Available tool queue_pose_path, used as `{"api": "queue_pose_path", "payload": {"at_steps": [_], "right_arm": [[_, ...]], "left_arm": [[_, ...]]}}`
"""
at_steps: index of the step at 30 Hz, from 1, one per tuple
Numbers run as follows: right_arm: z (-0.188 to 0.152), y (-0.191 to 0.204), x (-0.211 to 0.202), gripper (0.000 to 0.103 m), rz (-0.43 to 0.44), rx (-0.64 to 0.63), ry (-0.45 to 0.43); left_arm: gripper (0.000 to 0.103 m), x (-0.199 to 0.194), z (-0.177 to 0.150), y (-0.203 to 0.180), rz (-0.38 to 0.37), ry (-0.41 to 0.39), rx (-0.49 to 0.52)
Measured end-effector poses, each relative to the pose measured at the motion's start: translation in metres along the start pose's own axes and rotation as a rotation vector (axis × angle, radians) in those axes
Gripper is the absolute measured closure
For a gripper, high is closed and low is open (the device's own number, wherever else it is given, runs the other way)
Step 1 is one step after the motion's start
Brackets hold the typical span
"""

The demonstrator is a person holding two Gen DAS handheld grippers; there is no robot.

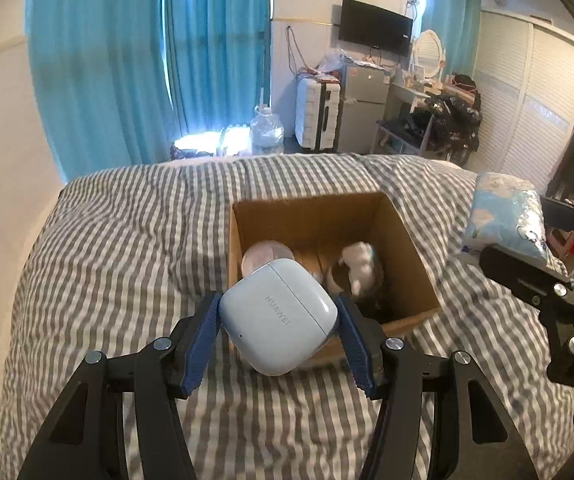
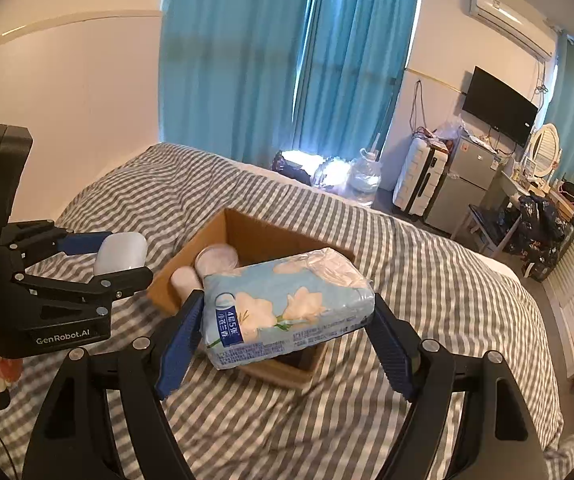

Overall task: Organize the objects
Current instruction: 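Carry the earbud case and tissue pack into the box and release both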

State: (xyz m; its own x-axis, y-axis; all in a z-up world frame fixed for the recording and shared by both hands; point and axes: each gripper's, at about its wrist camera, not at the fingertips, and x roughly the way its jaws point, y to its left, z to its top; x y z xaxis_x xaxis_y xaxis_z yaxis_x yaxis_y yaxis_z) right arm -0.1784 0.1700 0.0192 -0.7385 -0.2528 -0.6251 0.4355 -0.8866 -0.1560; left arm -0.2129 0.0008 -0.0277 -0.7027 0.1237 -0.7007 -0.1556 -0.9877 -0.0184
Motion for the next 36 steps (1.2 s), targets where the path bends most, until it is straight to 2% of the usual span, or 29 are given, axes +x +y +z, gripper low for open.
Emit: {"api": "queue_pose_path", "payload": {"at_steps": [8, 17, 25, 29, 32, 34, 35, 36], "right_arm": [[0.018, -0.020, 0.073, 0.025, 0.000, 0.032, 0.040], [0.023, -0.046, 0.152, 0.025, 0.001, 0.135, 0.132], [0.017, -0.050, 0.180, 0.024, 0.004, 0.166, 0.145], [0.015, -0.045, 0.185, 0.023, 0.012, 0.177, 0.162], [0.013, -0.044, 0.185, 0.020, 0.012, 0.191, 0.162], [0.014, -0.045, 0.179, 0.011, -0.011, 0.198, 0.143], [0.015, -0.046, 0.175, 0.011, -0.017, 0.204, 0.136], [0.016, -0.049, 0.170, 0.011, -0.020, 0.216, 0.127]], "left_arm": [[0.044, 0.068, 0.028, -0.005, -0.033, 0.025, 0.023], [0.044, 0.121, 0.019, -0.023, -0.106, 0.076, 0.054], [0.044, 0.149, 0.018, -0.022, -0.101, 0.092, 0.053], [0.044, 0.151, 0.017, -0.020, -0.101, 0.073, 0.055], [0.039, 0.149, 0.017, -0.019, -0.124, 0.074, 0.047], [0.027, 0.144, 0.018, -0.018, -0.134, 0.069, 0.038], [0.020, 0.140, 0.019, -0.018, -0.136, 0.063, 0.031], [0.020, 0.135, 0.020, -0.017, -0.136, 0.056, 0.027]]}}
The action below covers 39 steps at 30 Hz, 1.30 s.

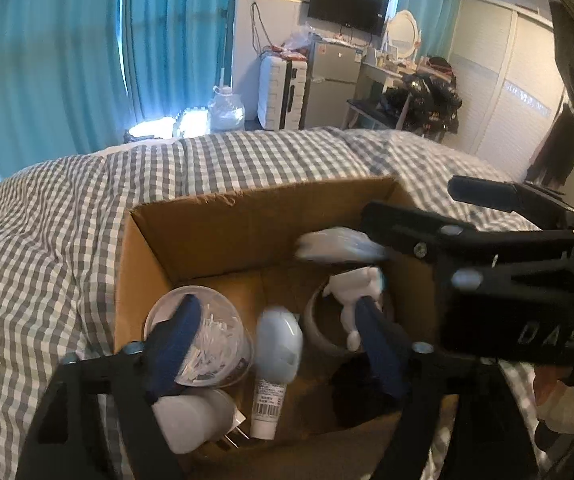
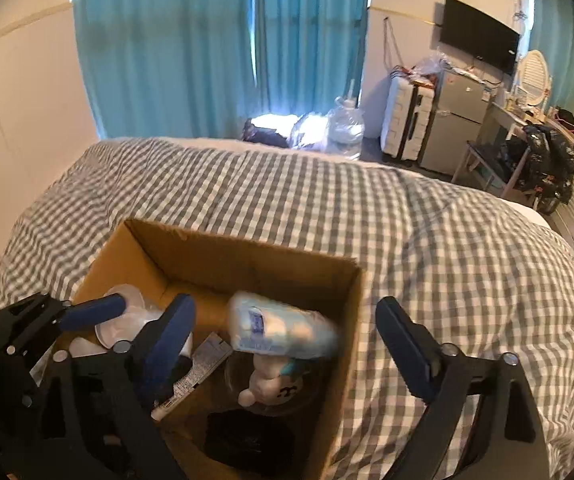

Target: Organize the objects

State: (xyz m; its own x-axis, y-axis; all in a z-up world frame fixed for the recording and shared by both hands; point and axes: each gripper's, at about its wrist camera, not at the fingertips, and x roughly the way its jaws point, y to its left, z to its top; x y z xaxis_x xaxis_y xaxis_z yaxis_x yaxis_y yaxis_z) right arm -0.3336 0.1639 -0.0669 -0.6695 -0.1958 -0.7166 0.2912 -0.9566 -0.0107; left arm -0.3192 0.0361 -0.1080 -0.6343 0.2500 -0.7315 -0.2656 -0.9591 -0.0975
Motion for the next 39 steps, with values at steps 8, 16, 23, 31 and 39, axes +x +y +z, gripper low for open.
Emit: {"api": "queue_pose_path", "payload": {"at_steps": [8, 16, 23, 31, 39], "right_arm": [[0.009, -0.009, -0.061, 0.009, -0.035, 0.017, -0.043], [0.011, -0.006, -0.158, 0.007, -0.073, 0.022, -0.148], [-0.008, 0.002, -0.232, 0.007, -0.101, 0.015, -0.219], [-0.009, 0.021, -0.315, 0.001, -0.154, -0.027, -0.351], [-0.021, 0.035, -0.373, 0.001, -0.175, -0.037, -0.461]], "left_arm": [[0.018, -0.056, 0.012, -0.004, 0.034, -0.043, -0.016], [0.004, -0.146, 0.019, -0.011, 0.135, -0.186, -0.006], [0.000, -0.223, 0.016, -0.023, 0.201, -0.275, 0.014], [0.000, -0.293, 0.014, -0.041, 0.211, -0.354, 0.012], [0.000, -0.345, 0.003, -0.053, 0.235, -0.448, 0.011]]}}
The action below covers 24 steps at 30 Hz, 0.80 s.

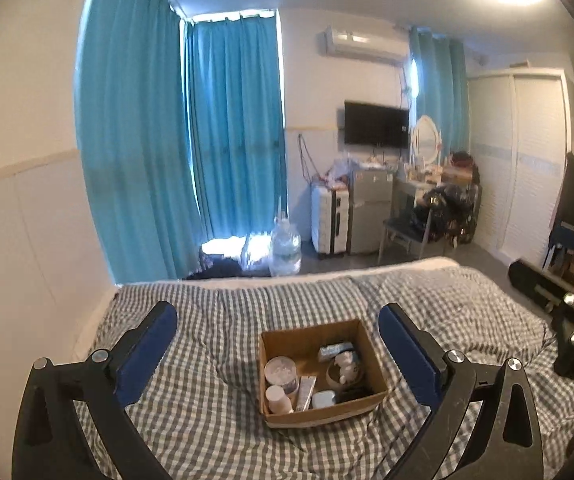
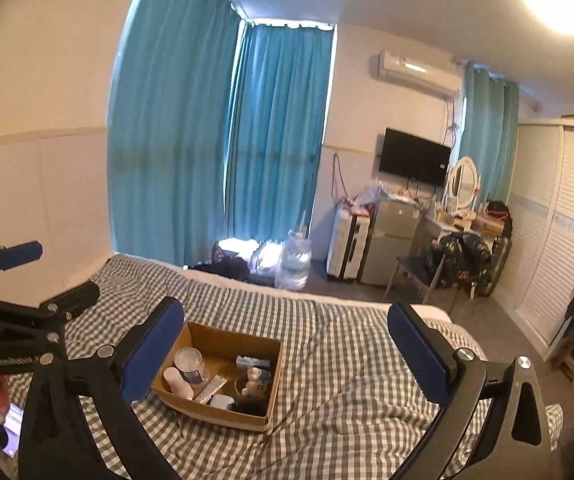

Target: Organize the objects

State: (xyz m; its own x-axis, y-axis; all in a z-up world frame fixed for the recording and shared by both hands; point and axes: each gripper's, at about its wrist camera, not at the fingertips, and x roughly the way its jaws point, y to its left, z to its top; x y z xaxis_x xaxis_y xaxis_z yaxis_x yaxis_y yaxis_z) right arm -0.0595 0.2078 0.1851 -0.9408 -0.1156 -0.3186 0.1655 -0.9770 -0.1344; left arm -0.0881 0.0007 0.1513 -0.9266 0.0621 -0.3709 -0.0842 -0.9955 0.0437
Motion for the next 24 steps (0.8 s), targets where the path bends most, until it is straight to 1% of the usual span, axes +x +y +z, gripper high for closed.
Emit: {"api": "queue_pose_path", "payload": {"at_steps": [2, 4, 6, 9, 13, 19, 21, 24], "right_arm": [[-0.003, 0.001, -0.010, 0.000, -0.003, 0.002, -0.021], [-0.011, 0.003, -0.016, 0.000, -0.004, 0.006, -0.037], [-0.021, 0.003, -0.024, 0.000, -0.004, 0.010, -0.071], [-0.040, 0.001, -0.033, 0.000, -0.024, 0.039, -0.101], [-0.061, -0.003, -0.026, 0.000, -0.012, 0.076, -0.089], [-0.102, 0.004, -0.001, 0.000, 0.006, 0.079, -0.054], [-0.114, 0.009, 0.007, 0.000, 0.008, 0.061, -0.040], [-0.129, 0.013, 0.013, 0.000, 0.015, 0.049, -0.037]], "left_arm": [[0.000, -0.011, -0.003, -0.001, 0.008, -0.030, -0.007], [0.000, -0.018, -0.008, -0.003, 0.003, -0.036, -0.014], [0.000, -0.022, -0.017, -0.005, -0.005, -0.045, -0.014], [0.000, -0.025, -0.030, -0.007, 0.011, -0.068, -0.015], [0.000, -0.026, -0.048, -0.009, 0.026, -0.096, -0.011], [0.000, -0.019, -0.090, -0.018, 0.078, -0.126, -0.001], [0.000, -0.013, -0.106, -0.021, 0.104, -0.124, 0.014], [0.000, -0.005, -0.122, -0.023, 0.120, -0.112, 0.029]]}}
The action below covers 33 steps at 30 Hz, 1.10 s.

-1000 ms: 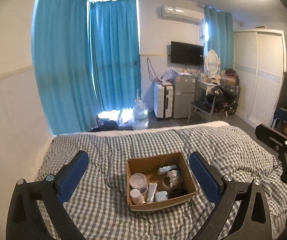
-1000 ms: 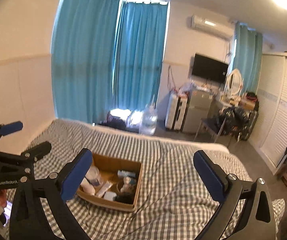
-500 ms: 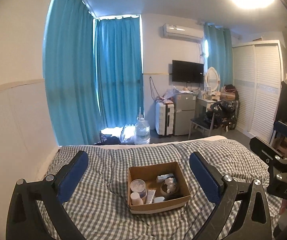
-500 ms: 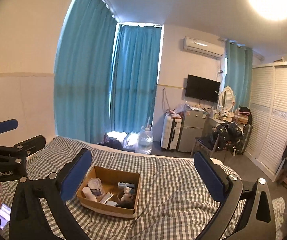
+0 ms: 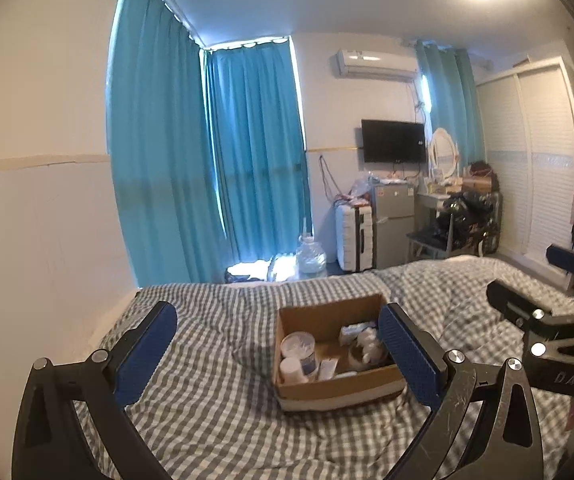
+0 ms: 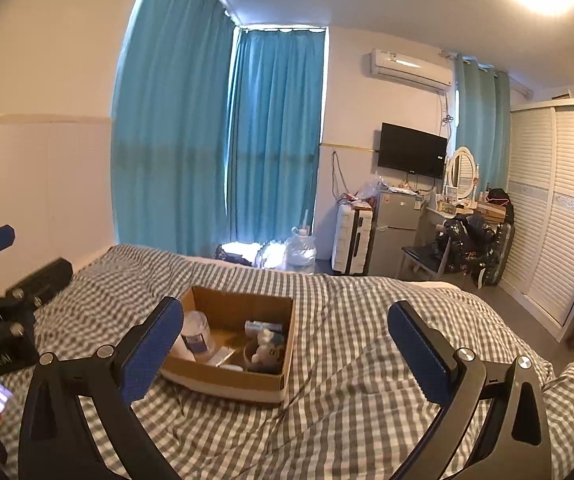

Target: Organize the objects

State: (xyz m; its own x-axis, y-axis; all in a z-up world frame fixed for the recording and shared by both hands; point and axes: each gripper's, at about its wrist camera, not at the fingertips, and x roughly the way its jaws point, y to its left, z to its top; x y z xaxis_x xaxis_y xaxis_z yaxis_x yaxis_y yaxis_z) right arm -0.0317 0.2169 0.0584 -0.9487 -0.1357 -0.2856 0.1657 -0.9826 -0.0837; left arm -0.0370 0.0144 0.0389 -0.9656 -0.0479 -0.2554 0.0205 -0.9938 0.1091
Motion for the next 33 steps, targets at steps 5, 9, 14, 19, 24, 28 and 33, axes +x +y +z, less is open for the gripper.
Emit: {"api": "queue_pose_path", "payload": {"at_steps": [5, 9, 14, 19, 24, 28, 33], "right_arm": [[-0.018, -0.004, 0.009, 0.000, -0.010, 0.019, 0.031], [-0.028, -0.006, 0.017, 0.000, -0.017, 0.008, 0.063], [-0.030, -0.008, 0.018, 0.000, -0.014, 0.020, 0.078], [-0.029, -0.007, 0.019, 0.000, -0.013, 0.017, 0.088], [-0.029, -0.006, 0.019, 0.000, -0.010, 0.018, 0.095], [-0.029, -0.006, 0.019, 0.000, -0.007, 0.021, 0.099], [-0.029, -0.005, 0.019, 0.000, -0.004, 0.022, 0.101]], "left_arm": [[0.000, 0.001, -0.008, 0.007, 0.010, 0.000, -0.038], [0.000, 0.006, -0.012, 0.012, 0.019, 0.019, -0.053], [0.000, 0.010, -0.017, 0.012, 0.015, 0.049, -0.048], [0.000, 0.013, -0.020, 0.013, 0.009, 0.070, -0.057], [0.000, 0.016, -0.022, 0.014, 0.003, 0.087, -0.063], [0.000, 0.017, -0.025, 0.012, -0.006, 0.099, -0.060], [0.000, 0.019, -0.026, 0.009, -0.010, 0.104, -0.047]]}}
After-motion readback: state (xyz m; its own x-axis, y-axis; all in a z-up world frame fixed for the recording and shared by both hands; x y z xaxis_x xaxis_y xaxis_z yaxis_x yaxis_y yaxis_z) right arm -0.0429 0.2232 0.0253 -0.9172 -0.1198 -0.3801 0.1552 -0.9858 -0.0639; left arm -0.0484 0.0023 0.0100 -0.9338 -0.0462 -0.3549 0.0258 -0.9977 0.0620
